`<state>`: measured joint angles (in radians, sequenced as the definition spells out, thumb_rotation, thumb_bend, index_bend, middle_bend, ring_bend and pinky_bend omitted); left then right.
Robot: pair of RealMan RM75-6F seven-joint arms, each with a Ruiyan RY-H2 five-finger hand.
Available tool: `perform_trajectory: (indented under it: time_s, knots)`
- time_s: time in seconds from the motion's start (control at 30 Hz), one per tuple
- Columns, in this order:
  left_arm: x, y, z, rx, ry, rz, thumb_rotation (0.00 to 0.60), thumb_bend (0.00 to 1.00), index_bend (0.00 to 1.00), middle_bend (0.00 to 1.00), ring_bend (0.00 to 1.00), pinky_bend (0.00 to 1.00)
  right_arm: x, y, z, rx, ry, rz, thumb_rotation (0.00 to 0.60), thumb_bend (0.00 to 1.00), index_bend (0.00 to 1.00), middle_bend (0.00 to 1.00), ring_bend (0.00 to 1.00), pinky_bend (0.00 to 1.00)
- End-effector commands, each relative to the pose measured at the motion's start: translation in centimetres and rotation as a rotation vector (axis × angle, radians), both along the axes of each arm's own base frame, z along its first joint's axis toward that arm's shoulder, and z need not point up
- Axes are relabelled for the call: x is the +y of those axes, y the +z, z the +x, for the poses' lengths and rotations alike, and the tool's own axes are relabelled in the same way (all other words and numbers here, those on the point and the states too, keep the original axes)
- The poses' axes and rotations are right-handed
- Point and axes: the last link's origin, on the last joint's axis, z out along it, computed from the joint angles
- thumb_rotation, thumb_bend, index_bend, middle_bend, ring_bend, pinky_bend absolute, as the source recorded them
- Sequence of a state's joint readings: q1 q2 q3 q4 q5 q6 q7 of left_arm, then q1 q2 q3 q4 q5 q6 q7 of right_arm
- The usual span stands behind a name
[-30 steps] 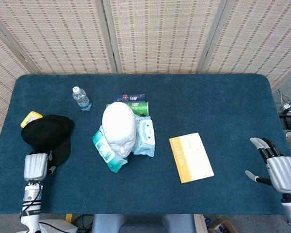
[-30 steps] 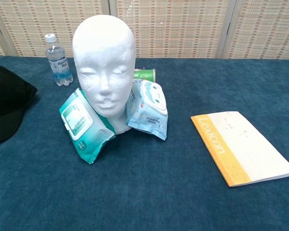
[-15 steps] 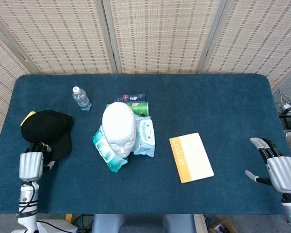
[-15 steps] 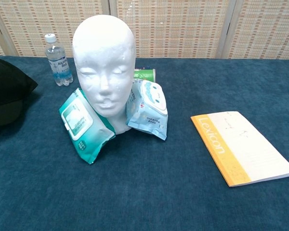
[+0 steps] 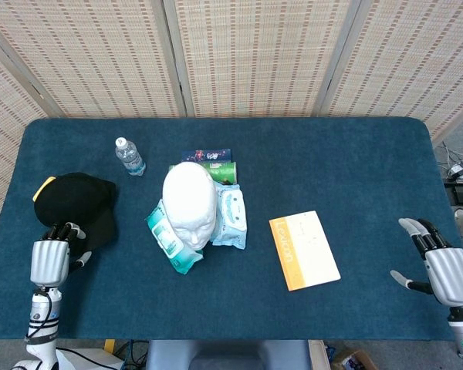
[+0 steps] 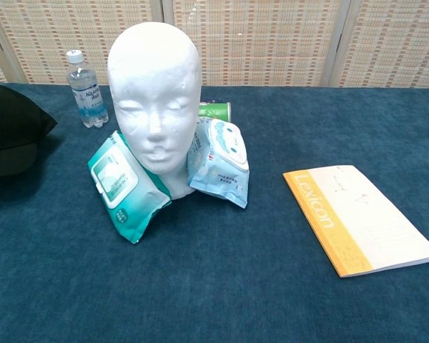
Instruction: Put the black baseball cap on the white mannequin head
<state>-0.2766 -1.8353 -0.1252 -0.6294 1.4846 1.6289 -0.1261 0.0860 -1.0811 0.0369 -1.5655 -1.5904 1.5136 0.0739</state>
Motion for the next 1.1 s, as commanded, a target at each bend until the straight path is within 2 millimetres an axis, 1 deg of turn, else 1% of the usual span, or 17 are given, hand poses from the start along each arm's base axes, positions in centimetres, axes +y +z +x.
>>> perform_trajectory:
  time_s: [0.03, 0.23, 0.47, 0.87, 1.1]
  knots:
    - [0.11, -0.02, 0.06, -0.015, -0.012, 0.006, 0.600, 0.12, 0.52, 0.41, 0.26, 0.53, -0.02, 0.00, 0.01, 0.000, 0.000, 0.000, 0.600, 0.00, 0.04, 0.18, 0.12, 0.46]
    - [0.35, 0.02, -0.10, -0.021, -0.018, 0.010, 0.600, 0.19, 0.53, 0.41, 0.26, 0.53, -0.05, -0.04, 0.02, 0.001, -0.001, 0.000, 0.600, 0.00, 0.04, 0.18, 0.12, 0.46]
    - [0.58, 0.06, -0.17, -0.031, -0.021, 0.017, 0.600, 0.24, 0.54, 0.41, 0.26, 0.53, -0.04, -0.01, 0.01, 0.001, -0.002, -0.001, 0.600, 0.00, 0.04, 0.18, 0.12, 0.46]
    - [0.71, 0.33, -0.19, -0.049, -0.033, 0.038, 0.600, 0.27, 0.58, 0.41, 0.26, 0.53, -0.01, 0.00, 0.03, 0.001, -0.001, -0.001, 0.600, 0.00, 0.04, 0.18, 0.12, 0.46]
    - [0.94, 0.39, -0.22, -0.046, -0.030, 0.039, 0.600, 0.30, 0.59, 0.41, 0.26, 0.53, 0.01, 0.05, 0.03, 0.000, -0.001, -0.003, 0.600, 0.00, 0.04, 0.18, 0.12, 0.46]
